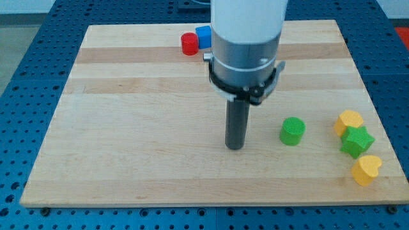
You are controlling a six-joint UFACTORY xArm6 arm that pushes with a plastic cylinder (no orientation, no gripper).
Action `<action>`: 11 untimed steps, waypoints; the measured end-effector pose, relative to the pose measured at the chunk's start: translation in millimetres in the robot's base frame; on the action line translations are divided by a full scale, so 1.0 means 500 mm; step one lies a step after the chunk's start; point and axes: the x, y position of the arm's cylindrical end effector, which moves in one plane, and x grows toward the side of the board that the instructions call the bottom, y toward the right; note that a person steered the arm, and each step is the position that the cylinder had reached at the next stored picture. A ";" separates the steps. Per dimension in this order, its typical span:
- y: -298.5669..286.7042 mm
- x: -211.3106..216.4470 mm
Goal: Slightly push the green circle towards up
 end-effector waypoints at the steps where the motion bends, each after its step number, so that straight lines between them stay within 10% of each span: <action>1: 0.000 0.041; 11: 0.181 -0.015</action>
